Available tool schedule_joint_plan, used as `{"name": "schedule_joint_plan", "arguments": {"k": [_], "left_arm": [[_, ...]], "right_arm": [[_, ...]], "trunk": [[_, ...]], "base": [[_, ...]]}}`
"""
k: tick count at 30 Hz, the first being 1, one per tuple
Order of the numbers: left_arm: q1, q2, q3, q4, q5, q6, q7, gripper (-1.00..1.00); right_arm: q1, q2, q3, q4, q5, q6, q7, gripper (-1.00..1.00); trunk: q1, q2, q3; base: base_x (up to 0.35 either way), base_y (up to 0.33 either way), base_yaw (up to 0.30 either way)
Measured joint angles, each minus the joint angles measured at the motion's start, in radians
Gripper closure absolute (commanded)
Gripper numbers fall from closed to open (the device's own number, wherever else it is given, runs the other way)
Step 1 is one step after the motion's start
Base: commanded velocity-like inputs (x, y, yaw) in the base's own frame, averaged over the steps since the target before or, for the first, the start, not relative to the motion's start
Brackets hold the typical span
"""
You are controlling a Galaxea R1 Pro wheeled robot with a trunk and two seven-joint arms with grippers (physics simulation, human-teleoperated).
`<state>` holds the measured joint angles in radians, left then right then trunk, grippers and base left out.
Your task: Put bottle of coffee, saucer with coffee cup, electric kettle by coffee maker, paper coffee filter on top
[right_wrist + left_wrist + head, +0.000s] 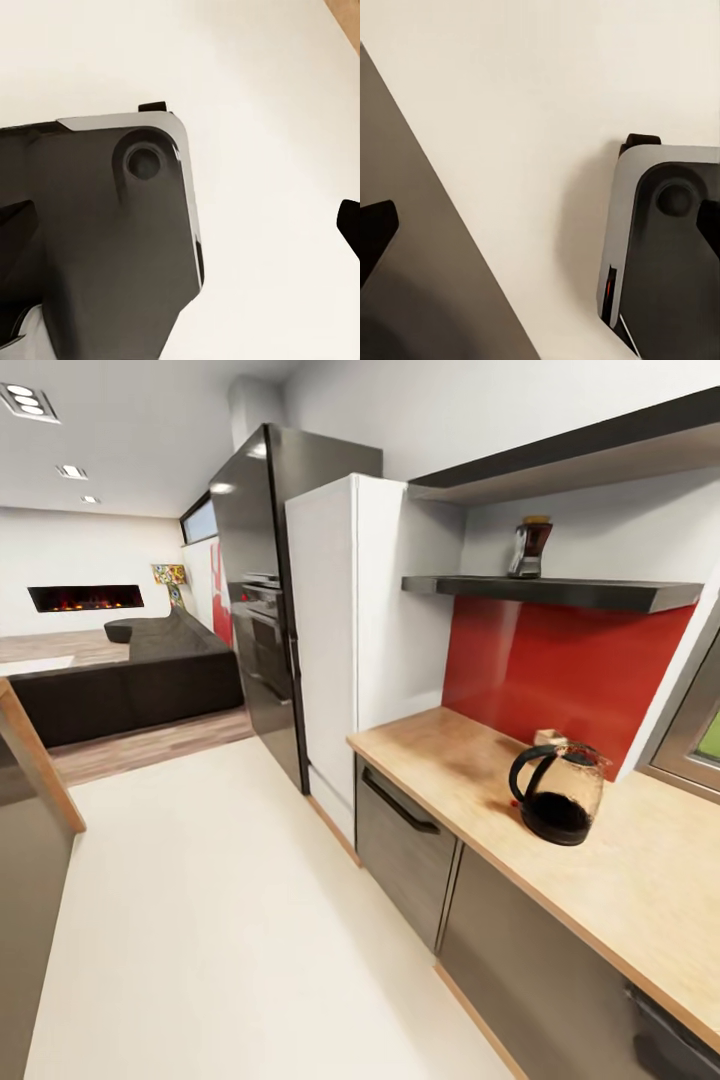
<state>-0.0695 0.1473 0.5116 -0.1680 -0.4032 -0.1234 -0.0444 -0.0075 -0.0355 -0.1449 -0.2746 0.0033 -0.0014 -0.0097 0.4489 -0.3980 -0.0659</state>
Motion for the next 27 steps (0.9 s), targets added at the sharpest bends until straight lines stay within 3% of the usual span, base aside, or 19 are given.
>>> {"name": "schedule_joint_plan", "arguments": {"k": [18,27], "left_arm": [[-0.001,-0.001,0.001,0.000,0.001,0.000,0.000,-1.00],[-0.001,-0.001,0.001,0.000,0.000,0.000,0.000,-1.00]], "right_arm": [[0.000,0.000,0.000,0.001,0.000,0.000,0.000,-1.00],[0.000,0.000,0.000,0.000,0.000,0.000,0.001,-1.00]], "trunk": [[0.000,0.000,0.000],[0.000,0.000,0.000]], "base": [[0.288,0.227,-0.002],[0.288,0.227,-0.203]]}}
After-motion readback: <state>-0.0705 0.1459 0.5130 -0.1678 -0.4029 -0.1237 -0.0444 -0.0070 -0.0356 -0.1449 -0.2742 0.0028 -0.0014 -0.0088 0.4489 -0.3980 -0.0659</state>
